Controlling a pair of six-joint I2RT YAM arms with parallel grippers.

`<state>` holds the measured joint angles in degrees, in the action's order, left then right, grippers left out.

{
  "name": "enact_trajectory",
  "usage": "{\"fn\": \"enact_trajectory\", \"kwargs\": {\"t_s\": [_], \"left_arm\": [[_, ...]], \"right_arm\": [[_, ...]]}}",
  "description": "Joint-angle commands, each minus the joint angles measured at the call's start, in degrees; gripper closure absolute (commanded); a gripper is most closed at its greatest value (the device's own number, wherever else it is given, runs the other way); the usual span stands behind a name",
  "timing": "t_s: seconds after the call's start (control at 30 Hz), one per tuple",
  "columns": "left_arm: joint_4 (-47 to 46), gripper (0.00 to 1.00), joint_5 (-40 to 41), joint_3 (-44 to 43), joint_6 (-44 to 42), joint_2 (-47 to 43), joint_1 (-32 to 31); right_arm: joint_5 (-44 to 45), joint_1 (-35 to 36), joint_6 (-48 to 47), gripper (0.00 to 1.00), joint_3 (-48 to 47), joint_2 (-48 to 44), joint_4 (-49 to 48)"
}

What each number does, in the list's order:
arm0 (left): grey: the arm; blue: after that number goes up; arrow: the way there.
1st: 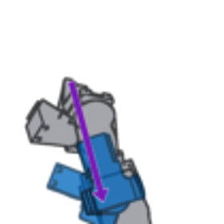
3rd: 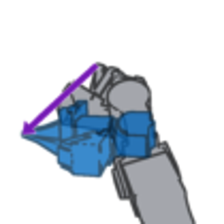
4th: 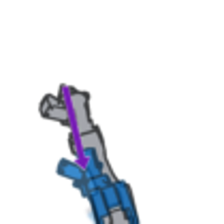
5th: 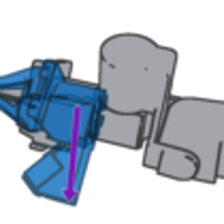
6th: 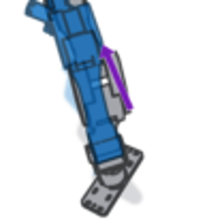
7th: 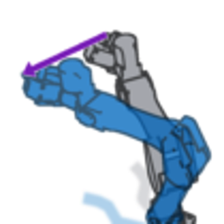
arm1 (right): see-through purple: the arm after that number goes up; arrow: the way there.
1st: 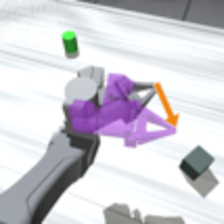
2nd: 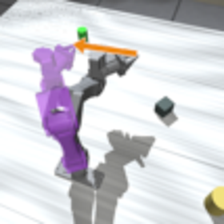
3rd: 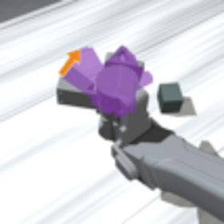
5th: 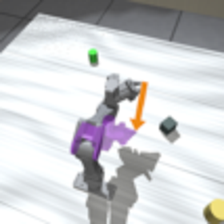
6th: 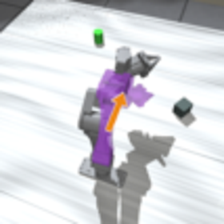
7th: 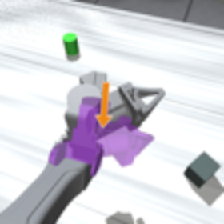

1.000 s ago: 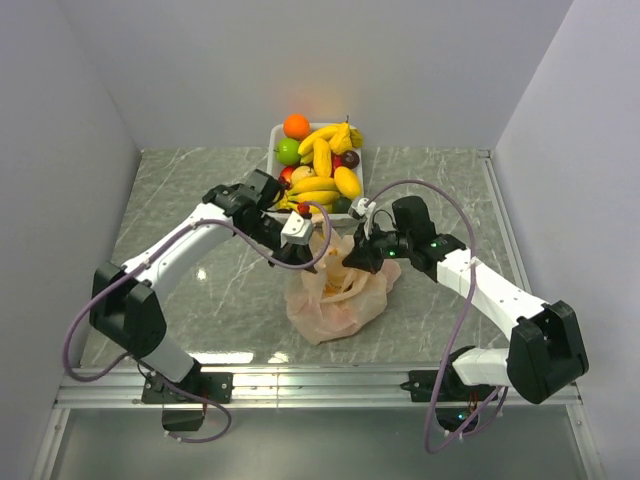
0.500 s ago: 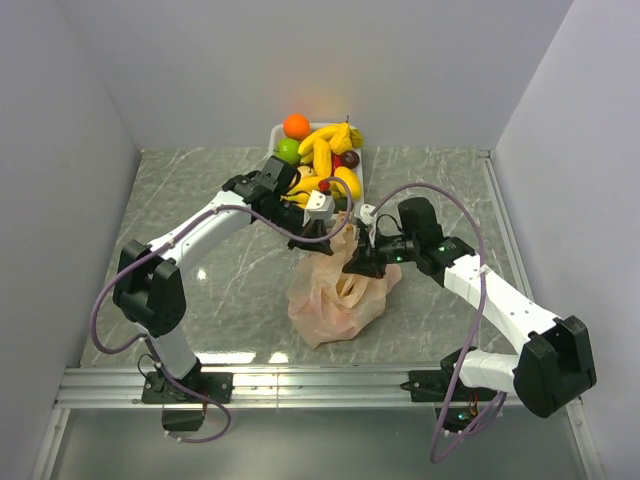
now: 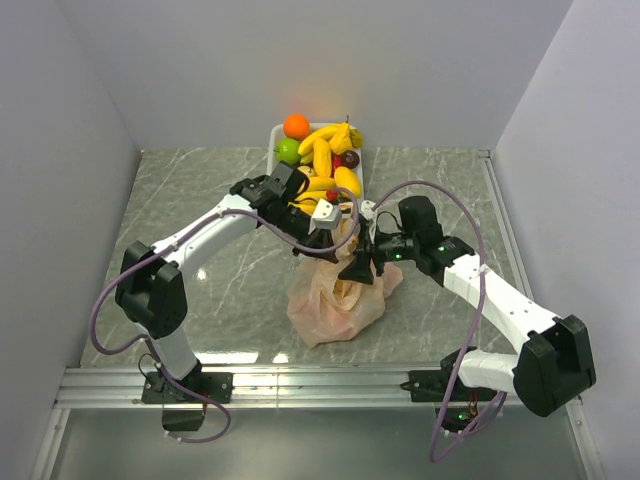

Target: Place the fake fruits into the plastic bag and tie a complex knot

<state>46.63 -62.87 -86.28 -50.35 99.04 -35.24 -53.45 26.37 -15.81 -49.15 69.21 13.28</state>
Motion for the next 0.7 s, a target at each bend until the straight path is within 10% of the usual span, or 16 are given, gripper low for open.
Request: {"fn": "enact_trajectory", "kwargs": {"t_s": [0.0, 0.33, 0.67], "left_arm": [[2.23, 0.99, -1.55, -1.69, -3.35, -2.45, -1.05], [-3.3, 0.89, 2.66, -0.03, 4.11, -4.12, -1.32], [-9.08, 0.53, 1.43, 0.33, 16.13, -10.18, 13.26]], "right_arm": [[-1.13, 0.0, 2.63, 0.39, -1.48, 0.4, -4.3], [-2.18, -0.18, 0.0, 0.98, -1.3, 1.28, -3.79], [-5.95, -1.32, -7.2, 1.0, -0.51, -0.74, -1.24]]}}
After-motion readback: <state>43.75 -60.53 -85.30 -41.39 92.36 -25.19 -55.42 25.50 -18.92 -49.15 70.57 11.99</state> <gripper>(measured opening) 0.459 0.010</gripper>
